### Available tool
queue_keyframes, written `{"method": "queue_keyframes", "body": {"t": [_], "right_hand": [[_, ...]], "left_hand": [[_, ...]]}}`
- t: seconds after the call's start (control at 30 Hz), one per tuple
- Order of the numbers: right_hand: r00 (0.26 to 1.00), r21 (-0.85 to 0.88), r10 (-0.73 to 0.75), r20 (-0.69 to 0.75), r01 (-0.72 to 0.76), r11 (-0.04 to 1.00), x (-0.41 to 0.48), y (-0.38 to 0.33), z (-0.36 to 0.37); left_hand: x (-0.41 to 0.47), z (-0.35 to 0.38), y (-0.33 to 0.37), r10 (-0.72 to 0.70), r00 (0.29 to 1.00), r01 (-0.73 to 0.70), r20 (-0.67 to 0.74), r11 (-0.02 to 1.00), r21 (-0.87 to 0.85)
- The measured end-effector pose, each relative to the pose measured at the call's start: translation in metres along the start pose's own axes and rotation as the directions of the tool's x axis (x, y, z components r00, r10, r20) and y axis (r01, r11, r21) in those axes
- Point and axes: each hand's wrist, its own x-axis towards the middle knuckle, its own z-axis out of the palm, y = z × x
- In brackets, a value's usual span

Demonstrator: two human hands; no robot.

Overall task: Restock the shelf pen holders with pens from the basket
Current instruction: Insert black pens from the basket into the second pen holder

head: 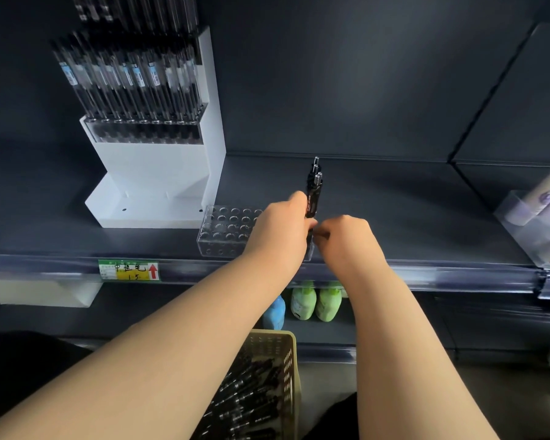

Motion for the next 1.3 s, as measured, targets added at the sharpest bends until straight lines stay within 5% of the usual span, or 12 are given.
{"method": "queue_keyframes", "body": {"t": [0.53, 0.8, 1.3], "right_hand": [[1.0, -0.036, 0.01, 0.0, -0.01, 0.999, -0.006, -0.002, -0.004], [0.998, -0.185, 0.056, 0.004, -0.054, 0.981, -0.031, -0.007, -0.015], [0.928, -0.485, 0.008, 0.372, 0.188, 0.854, -0.113, -0.072, 0.082]], "left_hand": [[-0.005, 0.005, -0.008, -0.075, 0.995, 0.075, 0.073, 0.997, 0.006], [-0.046, -0.018, -0.047, -0.033, 0.998, 0.03, 0.054, 0.998, 0.058], [-0.153, -0.049, -0.143, -0.167, 0.943, 0.073, 0.287, 0.948, 0.309]]}}
